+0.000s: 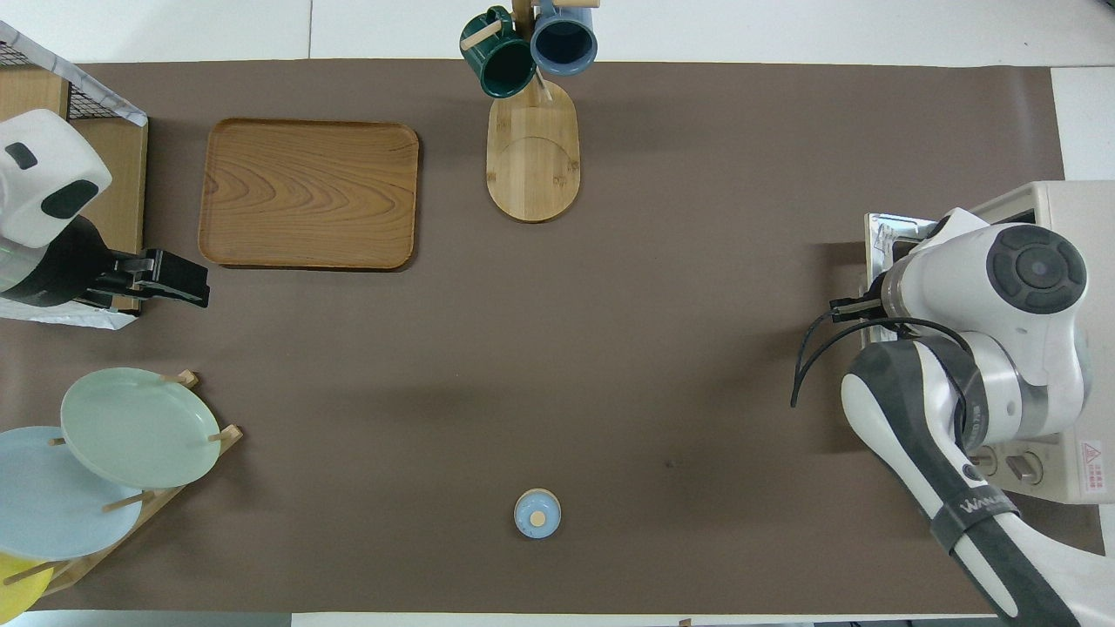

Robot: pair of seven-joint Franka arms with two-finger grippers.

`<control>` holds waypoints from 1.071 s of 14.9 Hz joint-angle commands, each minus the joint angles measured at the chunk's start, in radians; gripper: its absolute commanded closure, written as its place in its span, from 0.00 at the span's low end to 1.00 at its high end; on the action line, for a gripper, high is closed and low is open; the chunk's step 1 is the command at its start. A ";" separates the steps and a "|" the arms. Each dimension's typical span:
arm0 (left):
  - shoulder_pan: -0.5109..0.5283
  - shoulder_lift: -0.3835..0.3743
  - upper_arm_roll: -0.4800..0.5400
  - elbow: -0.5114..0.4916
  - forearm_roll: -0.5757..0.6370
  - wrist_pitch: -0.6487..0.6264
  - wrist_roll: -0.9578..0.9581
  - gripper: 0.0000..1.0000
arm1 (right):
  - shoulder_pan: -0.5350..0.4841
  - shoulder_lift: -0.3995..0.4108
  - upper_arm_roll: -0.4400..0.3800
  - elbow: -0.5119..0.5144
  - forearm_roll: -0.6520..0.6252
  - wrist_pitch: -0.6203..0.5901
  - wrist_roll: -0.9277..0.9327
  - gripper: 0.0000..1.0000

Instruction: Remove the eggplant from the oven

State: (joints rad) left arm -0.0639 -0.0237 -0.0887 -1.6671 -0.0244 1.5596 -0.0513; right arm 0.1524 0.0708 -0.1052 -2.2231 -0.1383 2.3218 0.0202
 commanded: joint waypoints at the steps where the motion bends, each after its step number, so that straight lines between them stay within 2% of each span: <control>1: 0.009 -0.009 -0.006 -0.002 0.012 -0.006 -0.004 0.00 | -0.016 0.041 -0.019 0.000 0.037 0.037 -0.003 1.00; 7: 0.009 -0.009 -0.006 -0.002 0.012 -0.006 -0.004 0.00 | 0.022 0.073 -0.019 0.006 0.071 0.039 0.033 1.00; 10: 0.007 -0.009 -0.006 0.000 0.012 -0.006 -0.004 0.00 | 0.027 0.070 -0.014 0.028 0.141 0.027 0.038 1.00; 11: 0.007 -0.009 -0.006 -0.002 0.012 -0.006 -0.004 0.00 | 0.035 0.063 -0.001 0.055 0.150 -0.007 0.038 1.00; 13: 0.009 -0.009 -0.008 0.000 0.012 -0.006 -0.004 0.00 | 0.042 0.046 -0.001 0.144 0.151 -0.150 0.041 1.00; 14: 0.007 -0.009 -0.008 0.000 0.012 -0.006 -0.004 0.00 | 0.042 0.040 -0.004 0.184 0.134 -0.214 0.041 0.90; 16: 0.007 -0.009 -0.006 -0.002 0.012 -0.006 -0.004 0.00 | 0.027 0.021 -0.008 0.201 0.076 -0.265 0.040 0.77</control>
State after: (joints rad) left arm -0.0638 -0.0237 -0.0889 -1.6671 -0.0244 1.5596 -0.0513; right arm 0.1965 0.1110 -0.1108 -2.0465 -0.0221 2.1133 0.0517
